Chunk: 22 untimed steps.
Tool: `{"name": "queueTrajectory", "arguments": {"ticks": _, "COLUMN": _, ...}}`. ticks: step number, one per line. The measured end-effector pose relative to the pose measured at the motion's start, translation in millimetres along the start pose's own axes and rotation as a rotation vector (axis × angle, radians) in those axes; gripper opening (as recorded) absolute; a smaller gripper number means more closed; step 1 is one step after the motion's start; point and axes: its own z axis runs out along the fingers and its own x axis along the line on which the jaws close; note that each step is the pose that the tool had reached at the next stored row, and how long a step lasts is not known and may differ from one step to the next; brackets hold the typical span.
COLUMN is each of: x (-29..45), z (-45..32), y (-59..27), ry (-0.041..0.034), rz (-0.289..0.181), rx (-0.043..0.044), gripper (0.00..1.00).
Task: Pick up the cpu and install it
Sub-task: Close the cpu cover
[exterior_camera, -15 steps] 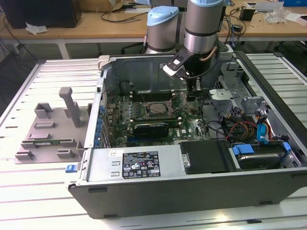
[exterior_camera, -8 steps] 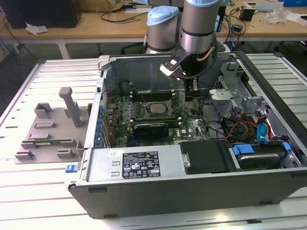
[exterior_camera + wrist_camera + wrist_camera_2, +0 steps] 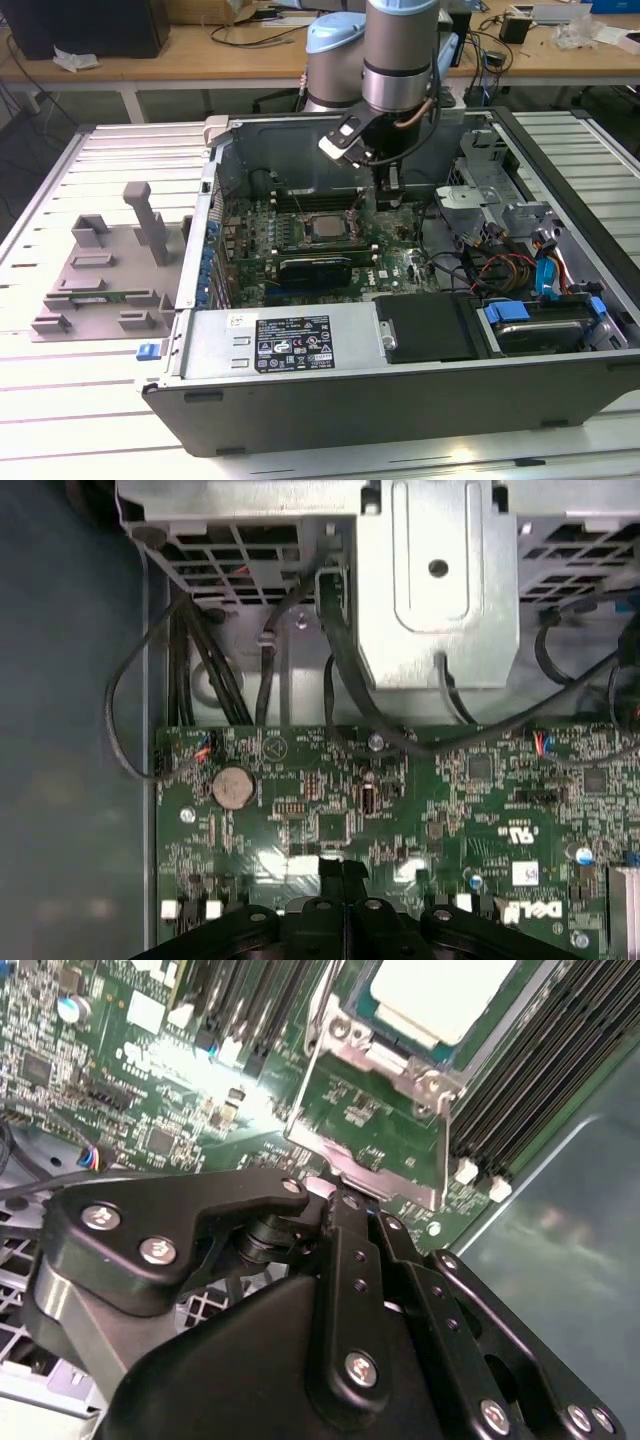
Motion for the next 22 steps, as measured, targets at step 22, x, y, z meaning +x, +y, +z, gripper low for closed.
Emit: {"name": "queueTrajectory", "arguments": {"ticks": 22, "x": -0.2, "z": -1.5, "y": -26.8, "ry": -0.001, "rz": 0.0, "rx": -0.011, "gripper": 0.11}}
